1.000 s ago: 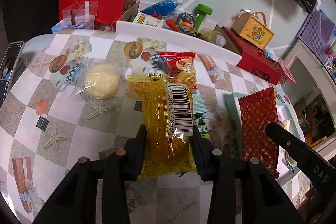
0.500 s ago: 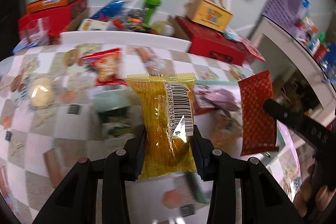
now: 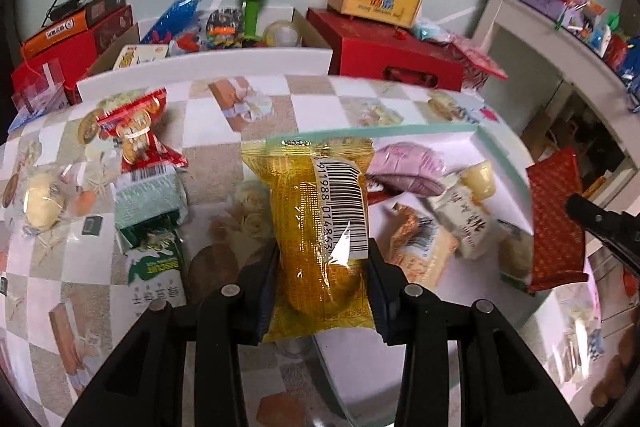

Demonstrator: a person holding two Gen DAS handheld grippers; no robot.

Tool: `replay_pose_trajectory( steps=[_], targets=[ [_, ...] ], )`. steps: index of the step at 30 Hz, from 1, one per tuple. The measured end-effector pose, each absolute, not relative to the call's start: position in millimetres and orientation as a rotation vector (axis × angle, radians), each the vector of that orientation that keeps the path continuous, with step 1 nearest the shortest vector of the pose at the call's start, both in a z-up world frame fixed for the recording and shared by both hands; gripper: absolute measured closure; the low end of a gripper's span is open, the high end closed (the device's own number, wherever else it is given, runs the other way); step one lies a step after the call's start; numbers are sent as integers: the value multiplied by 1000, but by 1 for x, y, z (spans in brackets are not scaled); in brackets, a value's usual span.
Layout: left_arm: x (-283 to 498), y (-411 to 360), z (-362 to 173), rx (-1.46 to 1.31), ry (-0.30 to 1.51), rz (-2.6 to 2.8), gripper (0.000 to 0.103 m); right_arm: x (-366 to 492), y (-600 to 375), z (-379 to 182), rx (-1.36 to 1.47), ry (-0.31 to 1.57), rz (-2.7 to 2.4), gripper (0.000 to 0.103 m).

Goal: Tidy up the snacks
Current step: 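Carry both snacks over the white tray and open both tools to release them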

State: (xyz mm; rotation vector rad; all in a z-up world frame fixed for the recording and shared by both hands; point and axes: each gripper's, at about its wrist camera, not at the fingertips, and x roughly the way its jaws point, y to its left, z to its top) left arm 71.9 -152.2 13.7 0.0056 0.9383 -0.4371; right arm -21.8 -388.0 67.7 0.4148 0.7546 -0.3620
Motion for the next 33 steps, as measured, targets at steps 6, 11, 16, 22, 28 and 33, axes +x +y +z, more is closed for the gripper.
replay_pose_trajectory(
  steps=[6,11,16,22,28,33],
  targets=[
    [71,-164,10,73,924,-415,61,-24,-394,60,431,770,-374,93],
    [69,-174,6,49,948,-484,61,-19,-391,55,434,786,-369,93],
    [65,-185,2,58,965,-521,61,-17,-389,51,433,797,-366,93],
    [63,-186,6,48,980,-542,48,-13,-384,50,443,805,-344,90],
    [60,-177,21,30,952,-540,36,-9,-373,55,468,777,-248,90],
    [64,-163,26,3,946,-503,35,-8,-372,52,465,793,-268,90]
  ],
)
